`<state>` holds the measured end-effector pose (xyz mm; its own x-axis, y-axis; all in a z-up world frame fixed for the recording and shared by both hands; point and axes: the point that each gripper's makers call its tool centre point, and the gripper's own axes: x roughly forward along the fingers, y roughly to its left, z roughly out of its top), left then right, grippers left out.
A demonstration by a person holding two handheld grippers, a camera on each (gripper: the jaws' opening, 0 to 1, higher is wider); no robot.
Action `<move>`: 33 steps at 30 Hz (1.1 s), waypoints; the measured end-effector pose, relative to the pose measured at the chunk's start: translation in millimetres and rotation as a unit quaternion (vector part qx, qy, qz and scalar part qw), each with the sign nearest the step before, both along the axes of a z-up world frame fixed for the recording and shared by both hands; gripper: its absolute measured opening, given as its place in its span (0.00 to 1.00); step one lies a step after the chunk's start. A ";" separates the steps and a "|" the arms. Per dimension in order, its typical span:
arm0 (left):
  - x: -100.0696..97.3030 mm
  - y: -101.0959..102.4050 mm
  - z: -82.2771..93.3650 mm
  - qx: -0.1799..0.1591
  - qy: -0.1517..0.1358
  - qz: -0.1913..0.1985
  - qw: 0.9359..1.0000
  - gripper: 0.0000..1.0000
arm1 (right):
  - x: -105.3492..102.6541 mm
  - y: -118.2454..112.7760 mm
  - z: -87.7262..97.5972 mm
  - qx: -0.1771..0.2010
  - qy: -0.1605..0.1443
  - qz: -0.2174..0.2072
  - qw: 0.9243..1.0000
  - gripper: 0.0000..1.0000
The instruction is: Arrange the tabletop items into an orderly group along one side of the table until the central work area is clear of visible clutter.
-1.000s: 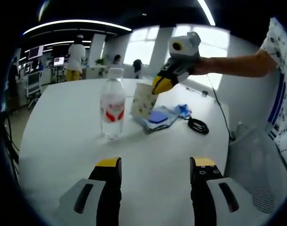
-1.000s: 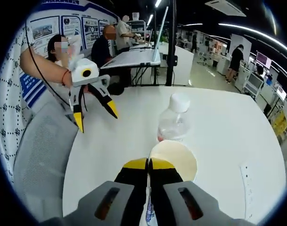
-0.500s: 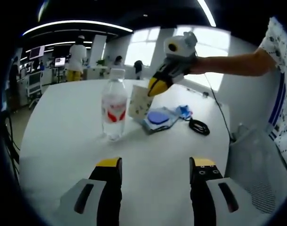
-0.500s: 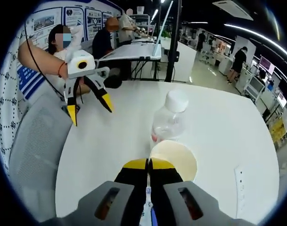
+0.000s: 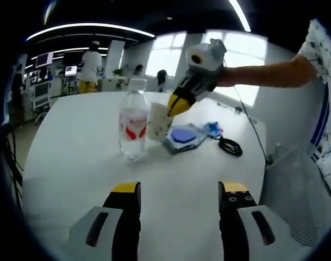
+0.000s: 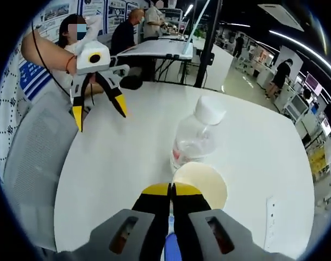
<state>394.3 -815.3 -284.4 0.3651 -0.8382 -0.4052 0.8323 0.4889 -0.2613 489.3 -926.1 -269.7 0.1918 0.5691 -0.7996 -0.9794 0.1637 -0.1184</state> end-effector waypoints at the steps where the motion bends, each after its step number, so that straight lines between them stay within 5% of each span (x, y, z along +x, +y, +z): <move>1: 0.0 0.3 -0.5 0.000 0.000 0.000 1.000 0.54 | 0.0 0.5 -1.5 -0.004 -0.003 0.004 1.000 0.00; 18: 1.1 2.9 -4.9 -0.003 0.005 0.006 1.000 0.52 | 5.6 0.8 -23.7 -0.045 -0.027 0.045 0.998 0.00; 33: 2.1 0.9 -4.4 -0.005 0.006 0.007 1.000 0.52 | 4.4 -1.1 -38.7 -0.064 -0.017 0.063 0.996 0.00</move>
<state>396.3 -814.4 -288.7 0.3722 -0.8368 -0.4015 0.8218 0.4982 -0.2764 493.7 -927.2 -308.4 0.1537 0.4835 -0.8618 -0.9863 0.0220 -0.1636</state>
